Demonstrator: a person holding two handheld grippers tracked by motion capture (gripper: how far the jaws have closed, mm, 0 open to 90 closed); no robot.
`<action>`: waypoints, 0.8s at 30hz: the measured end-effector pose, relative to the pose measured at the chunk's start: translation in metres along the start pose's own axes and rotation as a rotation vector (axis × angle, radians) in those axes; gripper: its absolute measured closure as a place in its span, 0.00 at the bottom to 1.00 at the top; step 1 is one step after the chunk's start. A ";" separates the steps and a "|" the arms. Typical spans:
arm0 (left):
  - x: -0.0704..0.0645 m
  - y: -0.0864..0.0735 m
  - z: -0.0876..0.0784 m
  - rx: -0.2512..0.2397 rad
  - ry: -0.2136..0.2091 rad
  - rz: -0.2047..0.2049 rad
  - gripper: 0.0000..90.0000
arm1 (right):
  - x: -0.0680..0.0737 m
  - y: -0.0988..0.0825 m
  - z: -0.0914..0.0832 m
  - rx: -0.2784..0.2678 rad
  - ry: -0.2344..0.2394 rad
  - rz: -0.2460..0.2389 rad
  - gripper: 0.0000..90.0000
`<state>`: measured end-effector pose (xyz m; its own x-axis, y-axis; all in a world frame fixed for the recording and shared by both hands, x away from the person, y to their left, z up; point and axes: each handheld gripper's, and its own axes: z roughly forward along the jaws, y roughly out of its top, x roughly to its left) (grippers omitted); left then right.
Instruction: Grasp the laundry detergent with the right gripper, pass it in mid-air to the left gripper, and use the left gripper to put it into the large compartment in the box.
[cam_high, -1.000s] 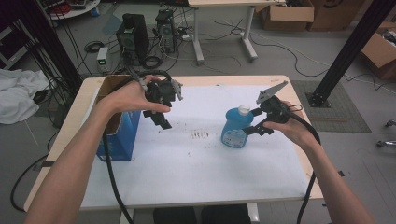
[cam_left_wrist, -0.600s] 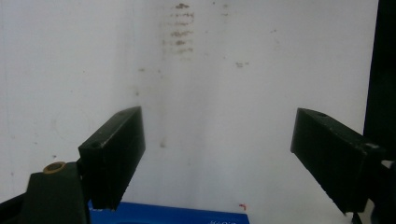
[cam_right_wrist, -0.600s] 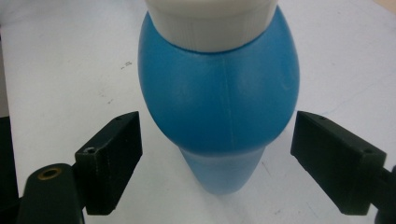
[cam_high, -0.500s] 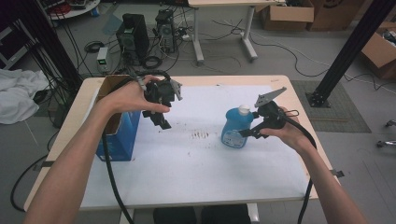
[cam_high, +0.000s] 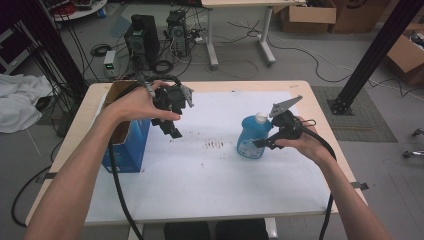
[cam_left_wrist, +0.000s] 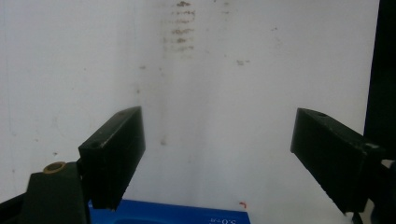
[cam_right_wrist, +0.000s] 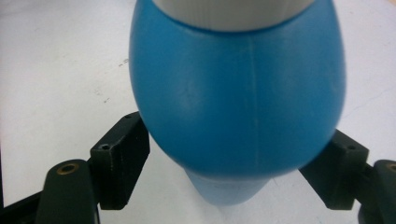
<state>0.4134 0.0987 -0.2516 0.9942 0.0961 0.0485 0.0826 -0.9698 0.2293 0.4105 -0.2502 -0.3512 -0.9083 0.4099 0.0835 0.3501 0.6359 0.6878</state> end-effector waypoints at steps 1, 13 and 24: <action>0.000 0.000 0.000 0.000 0.001 0.000 0.20 | 0.000 0.000 0.000 0.001 0.001 -0.003 0.26; 0.001 -0.001 0.002 0.004 0.002 -0.001 0.21 | -0.001 0.002 0.009 0.013 0.015 -0.033 0.32; 0.001 -0.002 0.002 0.002 0.006 -0.004 0.21 | -0.002 0.002 0.011 0.013 0.011 -0.049 0.38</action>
<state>0.4143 0.1004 -0.2539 0.9934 0.1015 0.0531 0.0869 -0.9699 0.2275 0.4156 -0.2424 -0.3576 -0.9268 0.3712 0.0576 0.3080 0.6633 0.6821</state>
